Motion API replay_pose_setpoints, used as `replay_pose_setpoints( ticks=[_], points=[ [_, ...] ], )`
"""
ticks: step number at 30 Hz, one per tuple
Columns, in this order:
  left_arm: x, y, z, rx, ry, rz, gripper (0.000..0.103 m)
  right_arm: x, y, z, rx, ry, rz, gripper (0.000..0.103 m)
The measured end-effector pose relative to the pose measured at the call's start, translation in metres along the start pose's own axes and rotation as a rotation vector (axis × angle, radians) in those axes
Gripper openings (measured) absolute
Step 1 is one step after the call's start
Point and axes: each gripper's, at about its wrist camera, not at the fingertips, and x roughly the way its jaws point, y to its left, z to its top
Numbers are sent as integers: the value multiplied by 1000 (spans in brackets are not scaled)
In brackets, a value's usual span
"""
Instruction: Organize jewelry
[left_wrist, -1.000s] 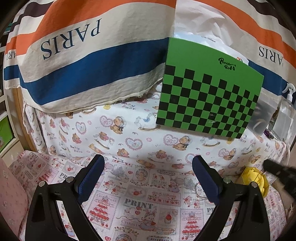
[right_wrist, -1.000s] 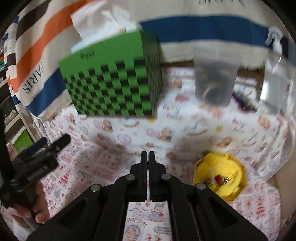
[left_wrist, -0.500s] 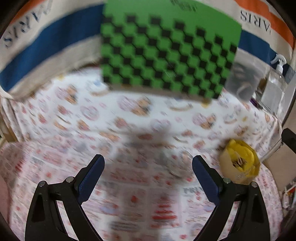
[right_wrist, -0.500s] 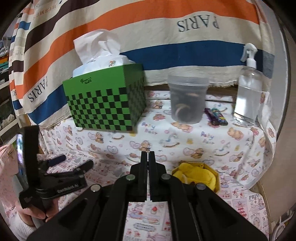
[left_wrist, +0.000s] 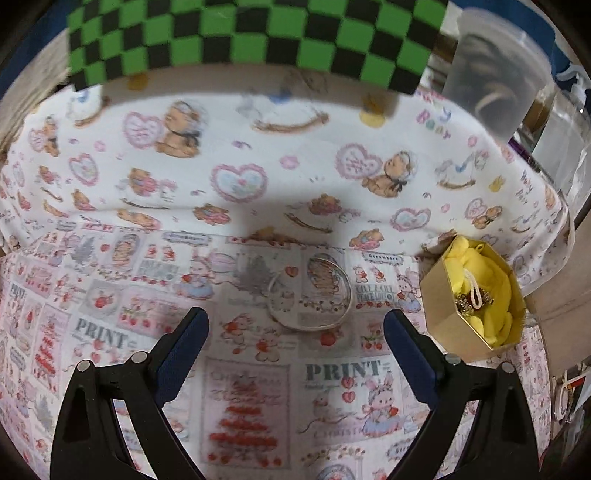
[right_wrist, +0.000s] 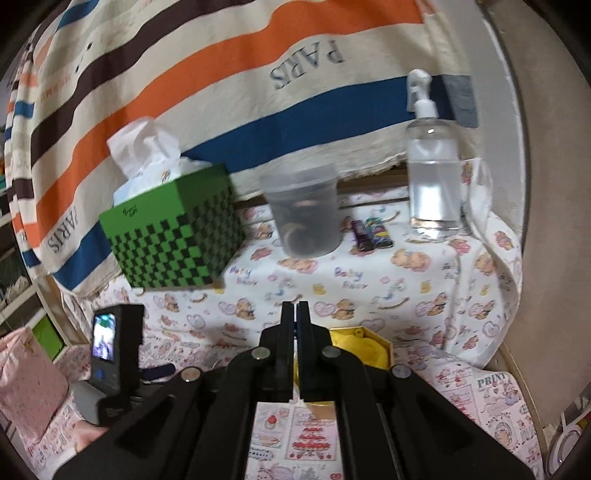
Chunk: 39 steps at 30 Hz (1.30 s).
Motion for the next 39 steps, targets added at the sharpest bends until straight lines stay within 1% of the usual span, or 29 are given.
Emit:
replay_pose_setpoints(
  ticks=[4,7,9,11,13,16,18,19,20,21,28,31,36,39],
  points=[
    [14,-7,1,18,23,44,95,-7,-6,3,8,-26,-18,1],
    [22,-15,-1,59,25,77,95,-10,-12,4,18,-48,-48,1],
    [27,-22,-1,90,23,102,91,-11,-16,5,23,-56,-63,1],
    [34,-29,0,93,30,105,87,-11,-19,5,29,-60,-70,1],
    [39,-29,1,80,42,99,86,-12,-21,5,32,-64,-80,1],
    [47,-32,1,52,51,106,81,-11,-24,6,40,-64,-85,1],
    [50,-32,3,58,35,135,79,-10,-25,5,44,-63,-86,1],
    [52,-35,4,65,31,144,75,-10,-26,5,48,-66,-90,1],
    [52,-36,4,71,22,148,67,-11,-27,5,52,-69,-94,1],
    [50,-37,5,75,16,147,62,-11,-27,5,54,-70,-95,1],
    [44,-34,5,89,23,123,62,-11,-30,5,66,-72,-99,1],
    [30,-21,2,93,12,117,62,-11,-32,5,72,-73,-98,1],
    [-1,-10,1,123,-38,118,62,-12,-31,5,69,-78,-99,1],
    [-21,-4,-1,120,-65,98,62,-13,-31,6,68,-83,-95,1]
  ],
)
